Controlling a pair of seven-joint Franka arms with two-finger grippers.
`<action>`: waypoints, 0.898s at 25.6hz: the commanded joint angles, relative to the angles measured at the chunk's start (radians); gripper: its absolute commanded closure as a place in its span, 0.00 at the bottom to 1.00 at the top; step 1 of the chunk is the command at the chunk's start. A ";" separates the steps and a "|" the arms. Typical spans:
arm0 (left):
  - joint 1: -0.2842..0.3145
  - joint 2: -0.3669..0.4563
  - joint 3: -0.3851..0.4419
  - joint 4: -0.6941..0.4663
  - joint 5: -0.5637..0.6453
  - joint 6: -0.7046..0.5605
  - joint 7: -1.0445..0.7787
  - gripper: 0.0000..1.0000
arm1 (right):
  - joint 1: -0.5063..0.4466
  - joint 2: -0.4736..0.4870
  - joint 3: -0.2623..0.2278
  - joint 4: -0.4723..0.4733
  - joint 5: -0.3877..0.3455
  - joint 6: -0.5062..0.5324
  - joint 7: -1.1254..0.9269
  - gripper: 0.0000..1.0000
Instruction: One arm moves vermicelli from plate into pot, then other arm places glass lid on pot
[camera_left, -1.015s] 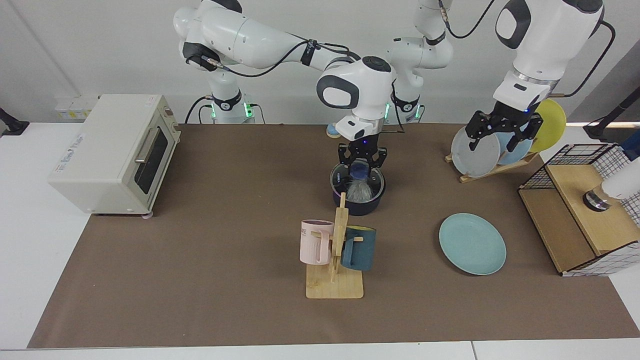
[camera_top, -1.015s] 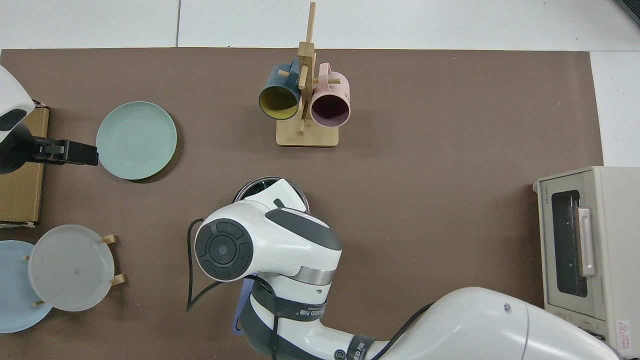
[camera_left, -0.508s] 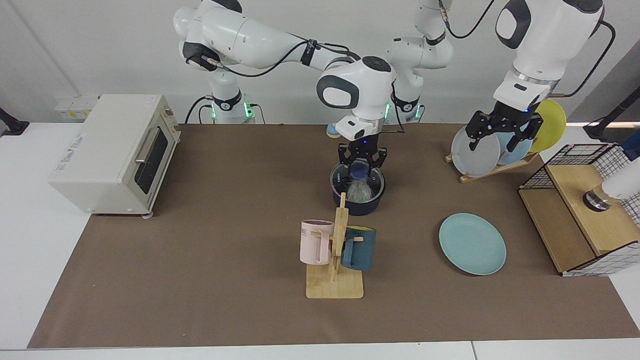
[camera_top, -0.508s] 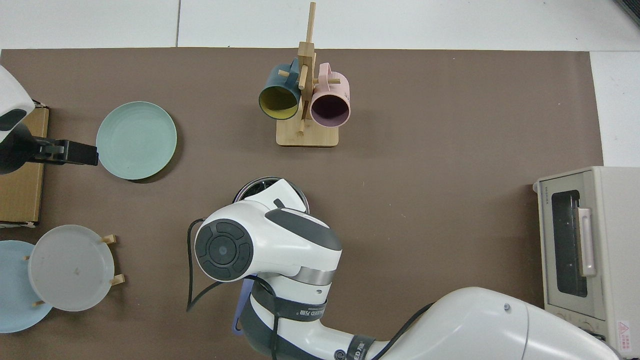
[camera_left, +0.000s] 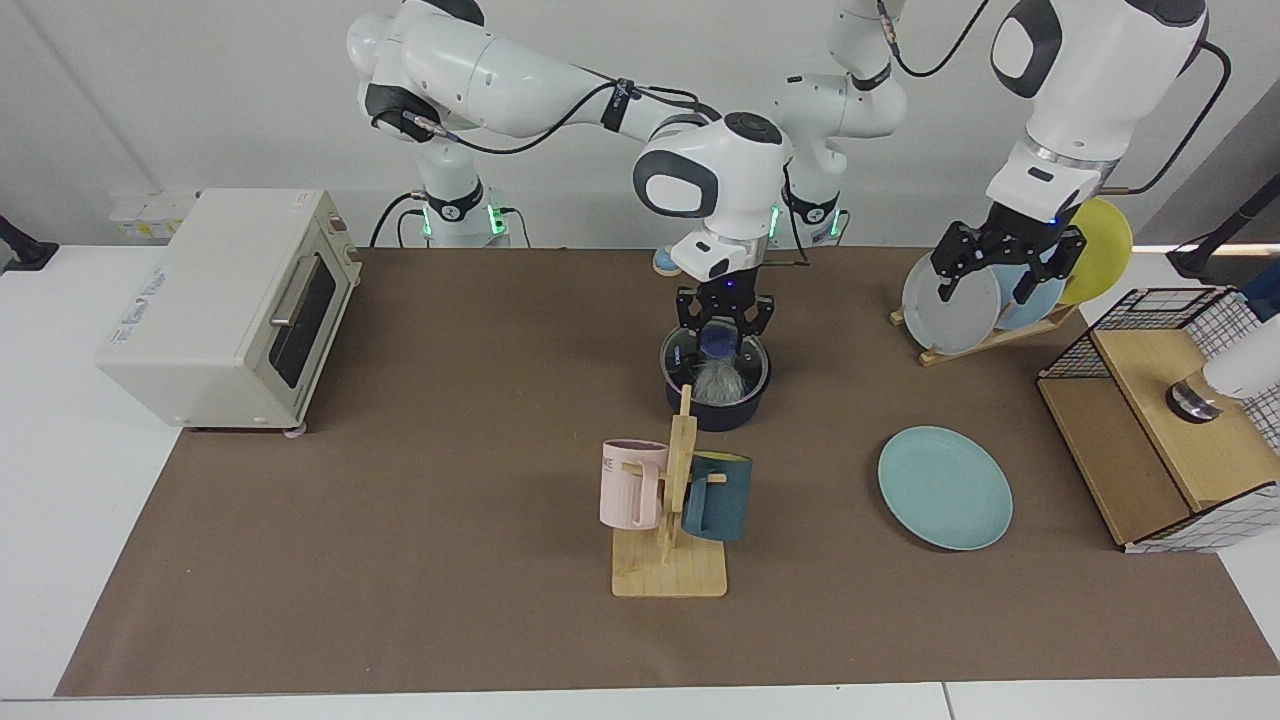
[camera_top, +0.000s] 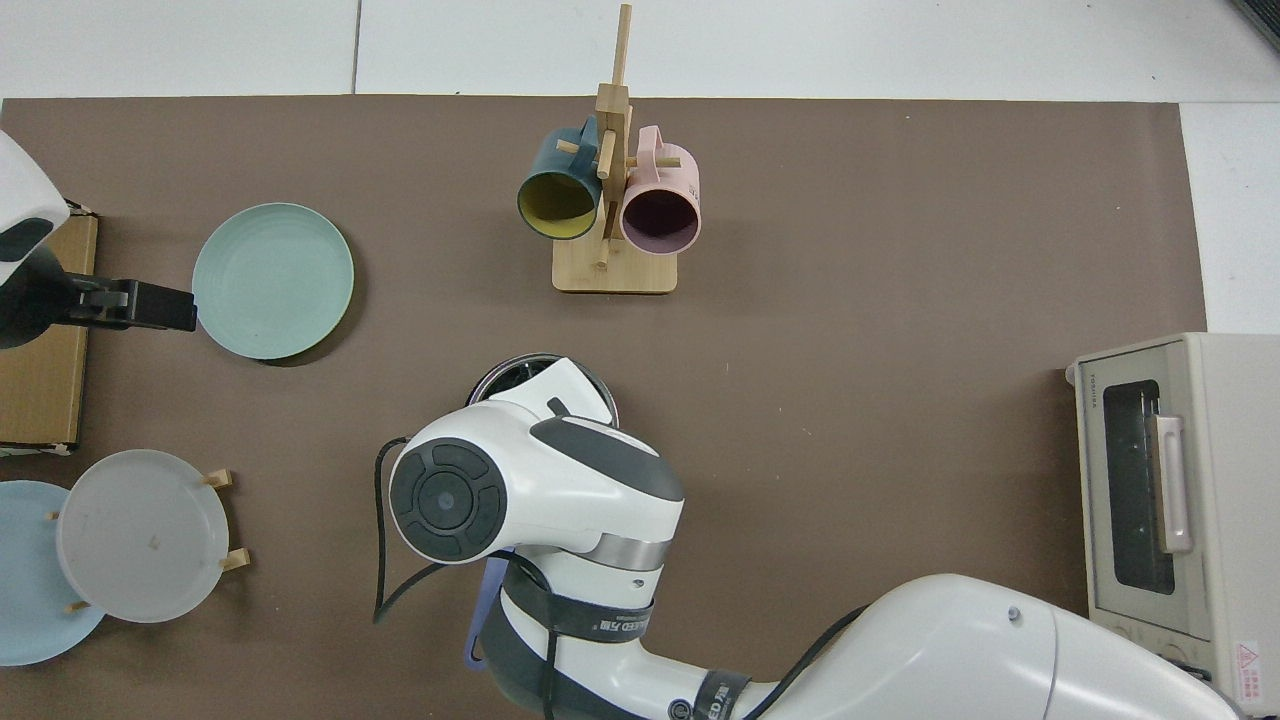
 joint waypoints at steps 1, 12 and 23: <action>-0.002 0.004 0.004 0.017 -0.006 -0.011 0.002 0.00 | -0.025 0.009 0.013 -0.040 -0.008 0.053 0.025 0.66; -0.002 0.004 0.004 0.017 -0.006 -0.012 0.002 0.00 | -0.025 0.009 0.014 -0.044 -0.006 0.051 0.025 0.65; -0.002 0.004 0.004 0.017 -0.006 -0.011 0.002 0.00 | -0.026 0.009 0.014 -0.041 0.023 0.053 0.027 0.00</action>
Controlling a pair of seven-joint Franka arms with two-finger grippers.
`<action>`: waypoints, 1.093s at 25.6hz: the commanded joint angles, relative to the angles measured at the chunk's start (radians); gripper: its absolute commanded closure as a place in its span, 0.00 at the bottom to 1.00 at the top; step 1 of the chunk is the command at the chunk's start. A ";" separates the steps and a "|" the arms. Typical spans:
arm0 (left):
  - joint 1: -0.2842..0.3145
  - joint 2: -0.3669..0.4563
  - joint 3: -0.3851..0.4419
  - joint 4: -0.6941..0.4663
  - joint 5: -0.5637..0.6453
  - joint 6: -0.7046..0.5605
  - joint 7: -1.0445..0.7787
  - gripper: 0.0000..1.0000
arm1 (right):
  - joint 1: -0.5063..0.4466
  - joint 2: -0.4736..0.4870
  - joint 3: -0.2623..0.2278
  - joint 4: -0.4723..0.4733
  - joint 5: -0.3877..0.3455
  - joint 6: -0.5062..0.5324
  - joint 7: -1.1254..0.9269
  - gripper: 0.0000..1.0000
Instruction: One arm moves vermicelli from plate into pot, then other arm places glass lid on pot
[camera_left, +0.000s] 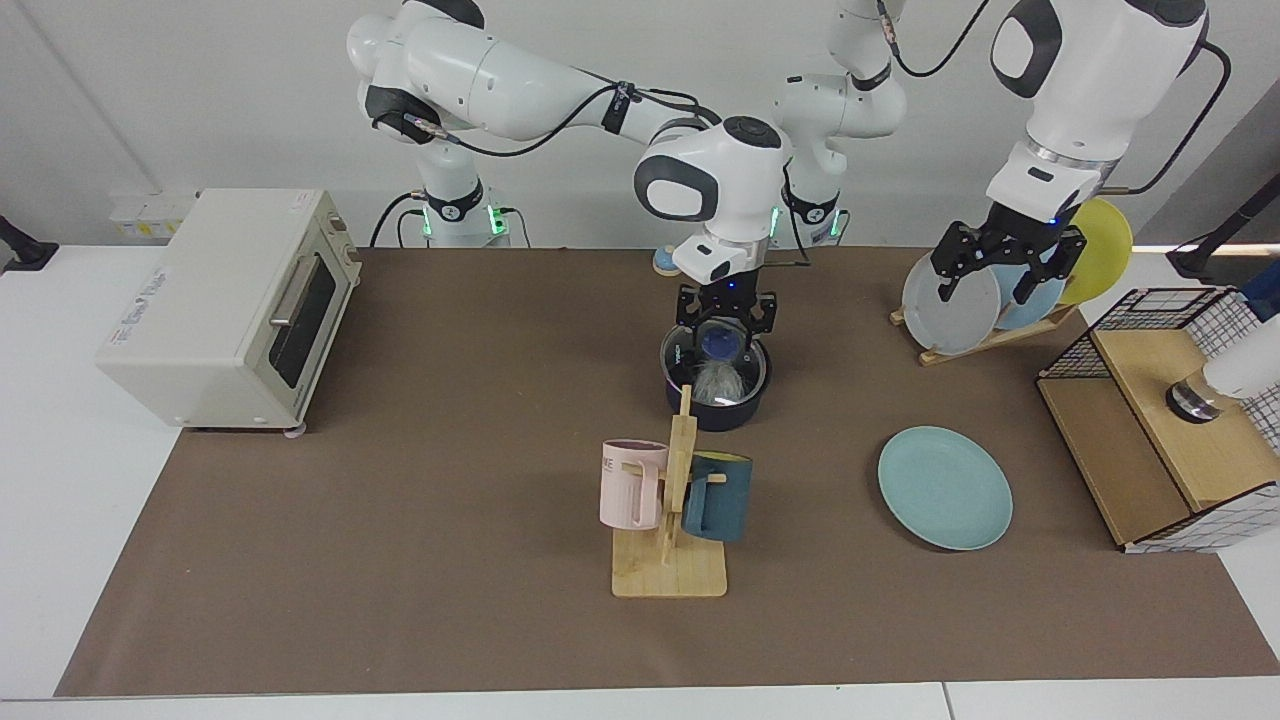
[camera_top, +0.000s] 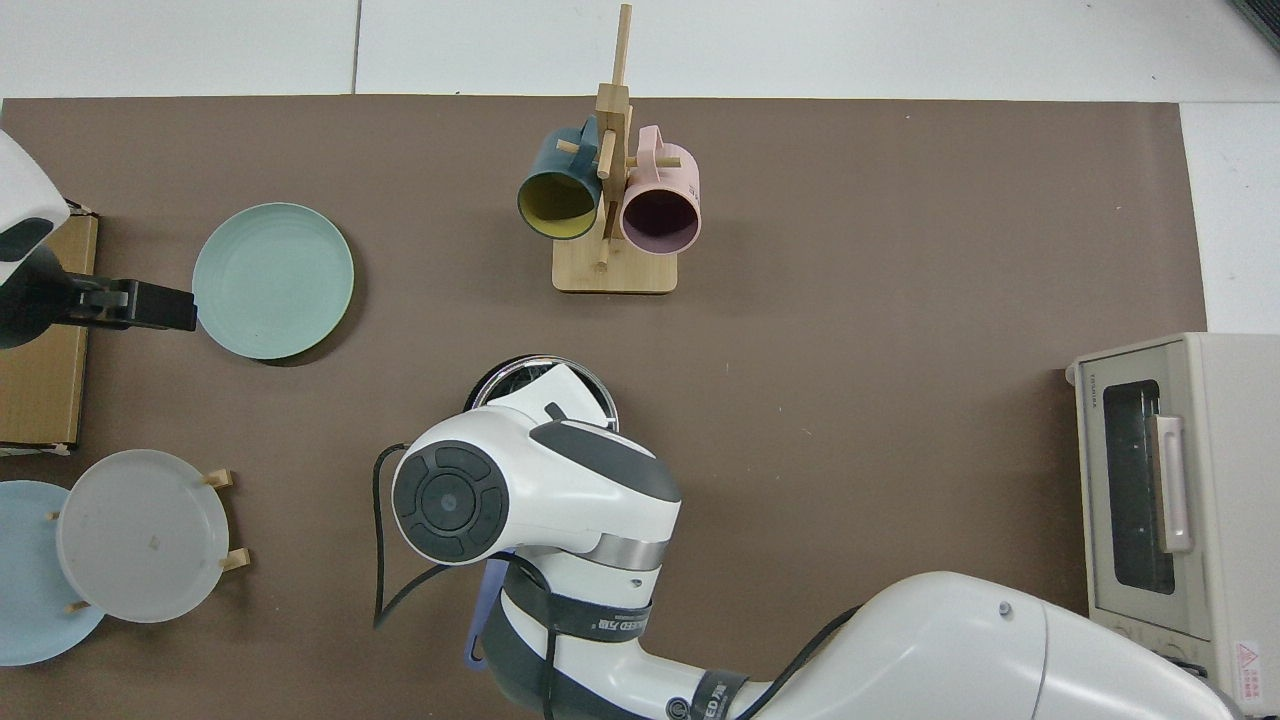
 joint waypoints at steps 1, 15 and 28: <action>-0.002 0.004 0.004 0.017 -0.006 -0.012 0.002 0.00 | -0.028 0.000 0.016 -0.023 0.011 0.027 0.024 0.00; -0.002 0.004 0.004 0.017 -0.006 -0.012 0.002 0.00 | -0.072 -0.005 0.002 0.000 0.021 0.117 0.047 0.29; -0.002 0.004 0.004 0.017 -0.006 -0.012 0.002 0.00 | -0.135 -0.005 -0.028 -0.029 0.077 0.125 0.124 0.99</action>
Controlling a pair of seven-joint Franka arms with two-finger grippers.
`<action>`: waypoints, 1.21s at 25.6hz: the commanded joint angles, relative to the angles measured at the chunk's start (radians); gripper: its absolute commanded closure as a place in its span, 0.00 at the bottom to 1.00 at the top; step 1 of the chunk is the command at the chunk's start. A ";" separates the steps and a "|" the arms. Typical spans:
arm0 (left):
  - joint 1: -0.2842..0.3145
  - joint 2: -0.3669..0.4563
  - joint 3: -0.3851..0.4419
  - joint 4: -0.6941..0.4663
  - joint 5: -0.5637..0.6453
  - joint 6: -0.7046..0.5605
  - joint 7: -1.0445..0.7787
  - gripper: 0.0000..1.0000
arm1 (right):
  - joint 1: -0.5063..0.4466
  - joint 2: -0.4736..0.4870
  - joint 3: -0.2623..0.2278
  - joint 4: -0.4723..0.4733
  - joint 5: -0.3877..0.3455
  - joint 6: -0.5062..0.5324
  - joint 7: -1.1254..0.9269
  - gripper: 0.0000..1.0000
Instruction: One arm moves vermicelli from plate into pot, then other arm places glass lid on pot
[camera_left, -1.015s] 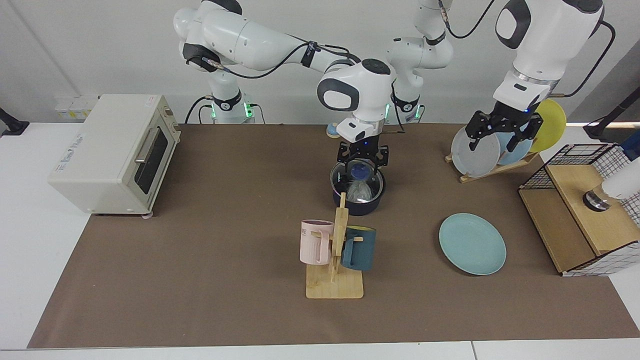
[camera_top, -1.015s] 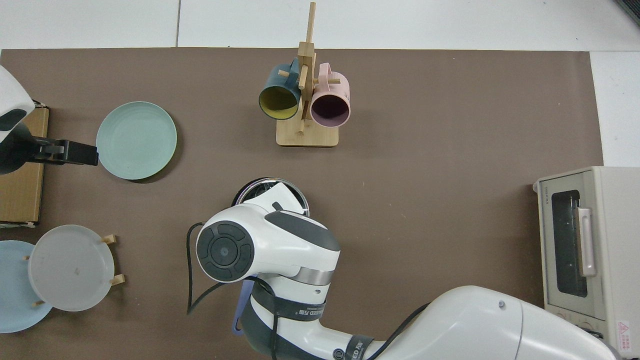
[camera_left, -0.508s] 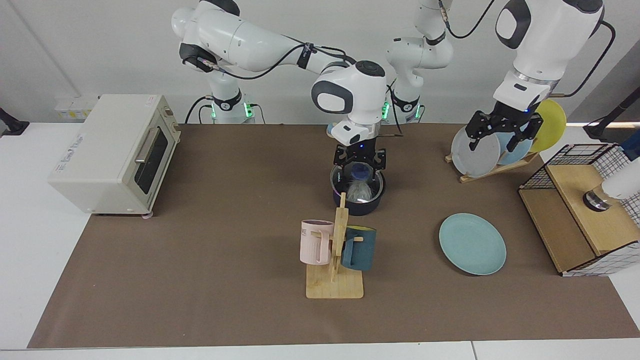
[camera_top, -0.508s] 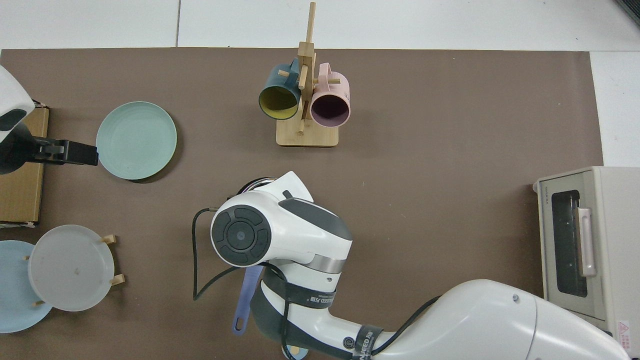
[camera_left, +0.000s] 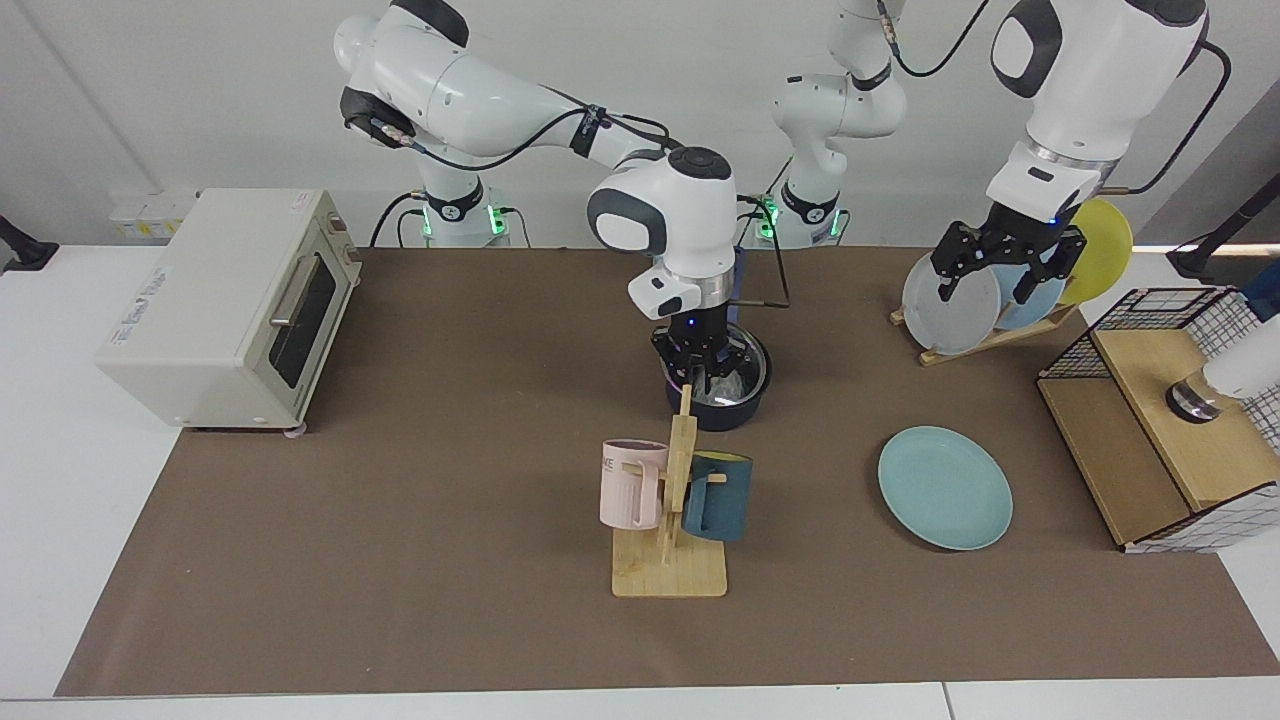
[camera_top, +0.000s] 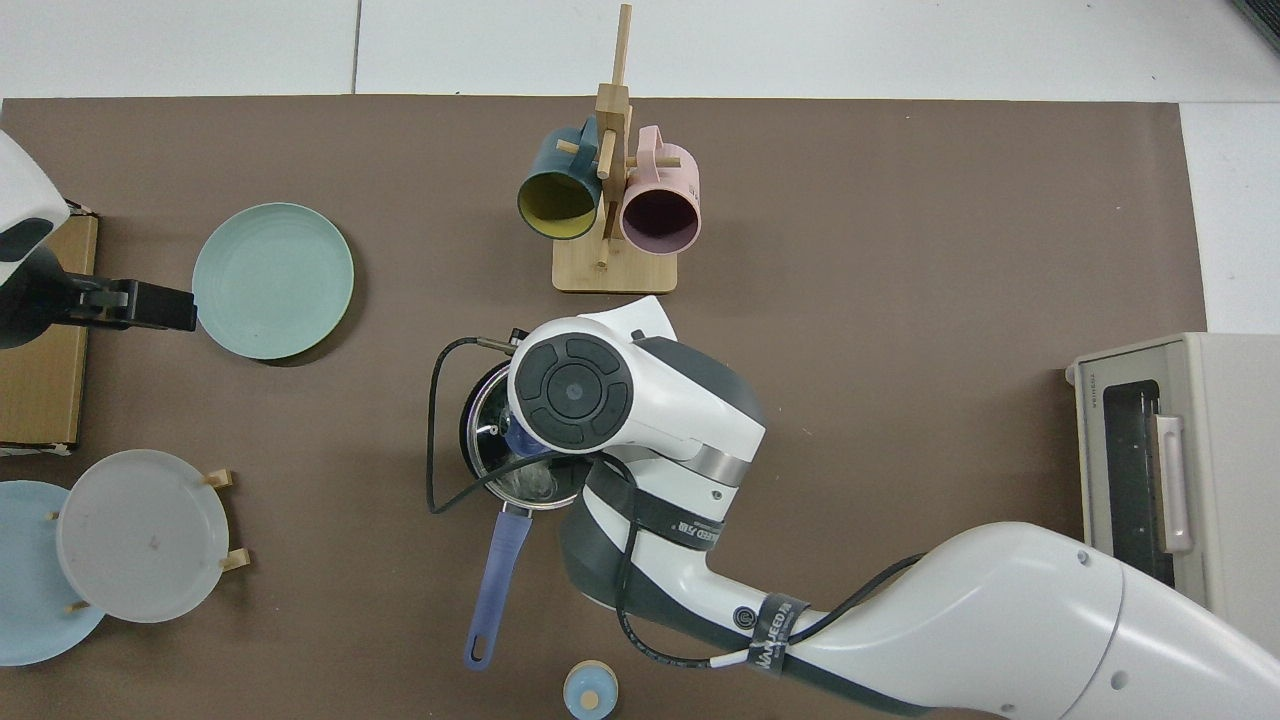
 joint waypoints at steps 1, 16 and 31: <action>-0.002 0.004 0.004 0.017 -0.006 -0.012 0.002 0.00 | -0.028 -0.007 0.010 -0.040 0.069 -0.002 0.038 0.99; -0.002 0.004 0.004 0.017 -0.006 -0.011 0.002 0.00 | -0.052 -0.018 0.016 -0.090 0.072 -0.002 0.041 0.97; -0.002 0.004 0.004 0.017 -0.006 -0.012 0.002 0.00 | -0.049 -0.029 0.079 -0.004 0.066 -0.149 0.009 0.97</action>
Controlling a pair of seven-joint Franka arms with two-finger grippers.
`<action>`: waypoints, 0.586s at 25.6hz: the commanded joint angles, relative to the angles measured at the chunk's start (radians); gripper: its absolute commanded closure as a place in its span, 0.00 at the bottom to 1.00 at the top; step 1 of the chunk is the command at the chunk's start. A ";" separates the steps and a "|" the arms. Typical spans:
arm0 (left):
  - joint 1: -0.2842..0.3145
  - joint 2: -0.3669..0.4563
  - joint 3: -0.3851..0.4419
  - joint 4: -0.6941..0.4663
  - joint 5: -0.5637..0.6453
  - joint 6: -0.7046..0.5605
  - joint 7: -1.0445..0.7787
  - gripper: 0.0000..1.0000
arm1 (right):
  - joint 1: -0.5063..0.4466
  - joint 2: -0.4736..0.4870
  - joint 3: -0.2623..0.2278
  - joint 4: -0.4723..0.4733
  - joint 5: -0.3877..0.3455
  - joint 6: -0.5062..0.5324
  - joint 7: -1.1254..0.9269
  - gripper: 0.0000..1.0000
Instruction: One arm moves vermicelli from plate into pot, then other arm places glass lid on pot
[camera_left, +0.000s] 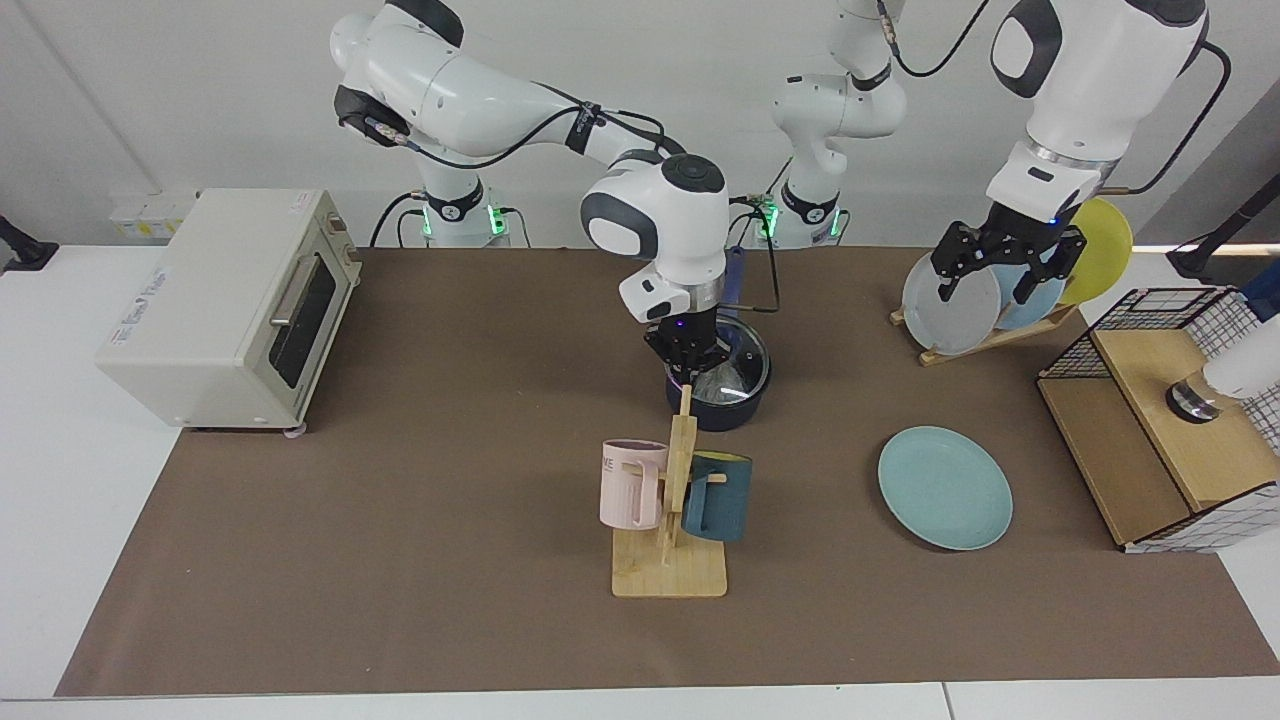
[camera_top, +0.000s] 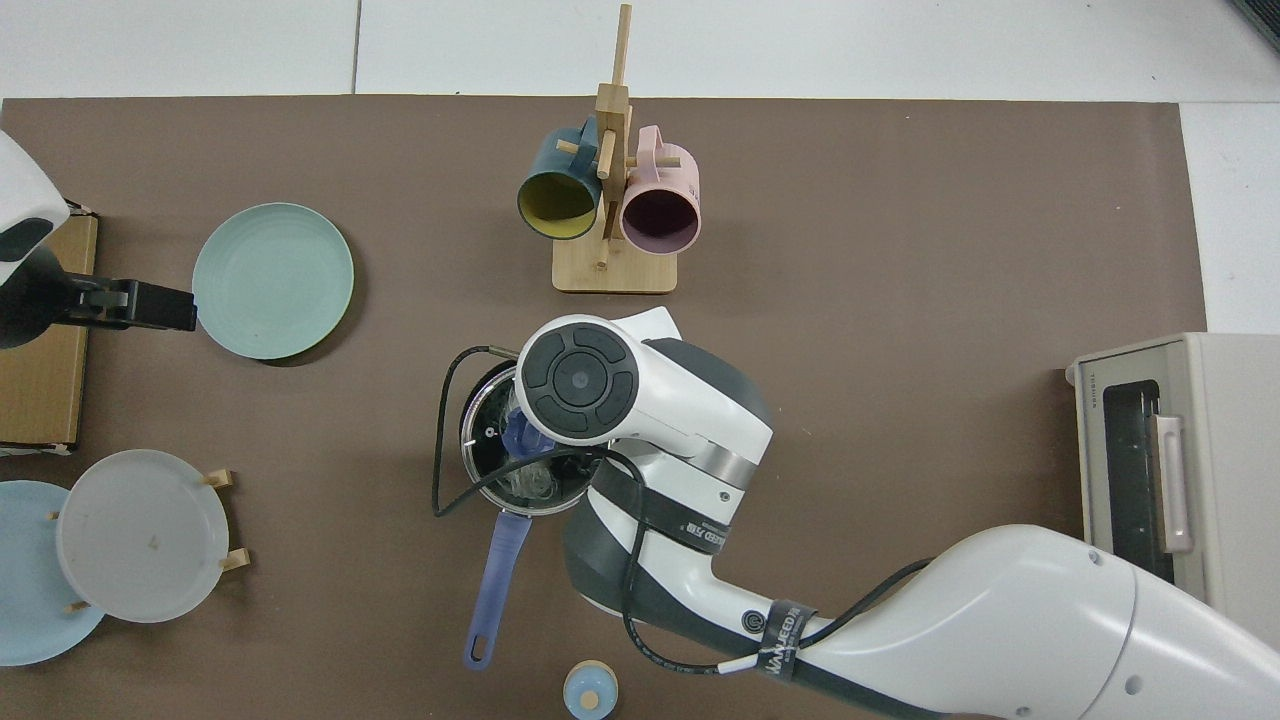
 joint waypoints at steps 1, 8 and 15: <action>0.000 0.004 0.004 0.017 -0.006 -0.011 0.002 0.00 | -0.028 -0.026 0.061 0.014 0.007 -0.087 -0.011 0.97; -0.002 0.004 0.004 0.017 -0.006 -0.012 0.002 0.00 | -0.051 -0.113 0.059 0.100 0.074 -0.269 -0.215 0.99; 0.000 0.004 0.004 0.017 -0.006 -0.012 0.002 0.00 | -0.045 -0.237 -0.045 0.120 0.173 -0.352 -0.388 0.99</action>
